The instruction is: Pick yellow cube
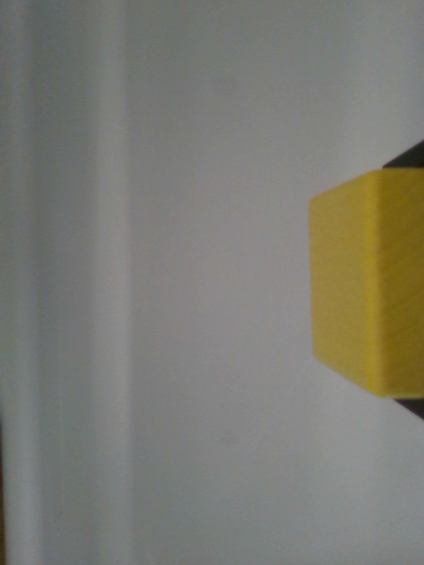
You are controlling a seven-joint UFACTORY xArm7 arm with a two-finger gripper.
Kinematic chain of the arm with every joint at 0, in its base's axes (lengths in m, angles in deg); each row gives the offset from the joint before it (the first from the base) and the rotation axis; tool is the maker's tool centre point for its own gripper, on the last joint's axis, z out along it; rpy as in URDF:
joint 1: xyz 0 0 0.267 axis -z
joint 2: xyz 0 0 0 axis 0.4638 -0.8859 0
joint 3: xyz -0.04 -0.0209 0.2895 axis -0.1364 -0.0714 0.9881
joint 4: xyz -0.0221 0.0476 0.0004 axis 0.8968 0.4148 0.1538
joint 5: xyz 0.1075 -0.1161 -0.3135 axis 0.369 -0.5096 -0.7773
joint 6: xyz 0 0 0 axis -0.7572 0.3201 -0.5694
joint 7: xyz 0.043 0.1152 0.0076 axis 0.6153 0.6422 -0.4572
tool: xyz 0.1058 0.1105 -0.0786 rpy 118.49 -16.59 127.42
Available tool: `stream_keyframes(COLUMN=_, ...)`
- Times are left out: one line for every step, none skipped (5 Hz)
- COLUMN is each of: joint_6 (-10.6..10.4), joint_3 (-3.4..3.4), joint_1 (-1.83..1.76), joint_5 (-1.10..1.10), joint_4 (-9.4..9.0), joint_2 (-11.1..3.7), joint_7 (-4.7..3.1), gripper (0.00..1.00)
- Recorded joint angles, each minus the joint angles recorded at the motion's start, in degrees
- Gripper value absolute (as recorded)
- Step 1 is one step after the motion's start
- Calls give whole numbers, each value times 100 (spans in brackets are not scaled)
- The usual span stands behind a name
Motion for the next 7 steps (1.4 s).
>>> stream_keyframes(joint_6=0, joint_3=0, joint_1=0, joint_5=0, joint_4=0, joint_2=0, joint_7=0, gripper=100)
stream_keyframes(joint_6=220, joint_3=-1, joint_1=1, joint_5=-5, joint_4=150, joint_2=71, joint_7=10, gripper=100)
stream_keyframes(joint_6=220, joint_3=-1, joint_1=1, joint_5=-5, joint_4=150, joint_2=71, joint_7=10, gripper=100)
stream_keyframes(joint_6=421, joint_3=-3, joint_1=1, joint_5=-9, joint_4=286, joint_2=135, joint_7=20, gripper=100)
stream_keyframes(joint_6=421, joint_3=-3, joint_1=1, joint_5=-9, joint_4=286, joint_2=135, joint_7=20, gripper=100)
stream_keyframes(joint_6=599, joint_3=-4, joint_1=2, joint_5=-12, joint_4=408, joint_2=192, joint_7=28, gripper=100)
stream_keyframes(joint_6=599, joint_3=-4, joint_1=2, joint_5=-12, joint_4=408, joint_2=192, joint_7=28, gripper=100)
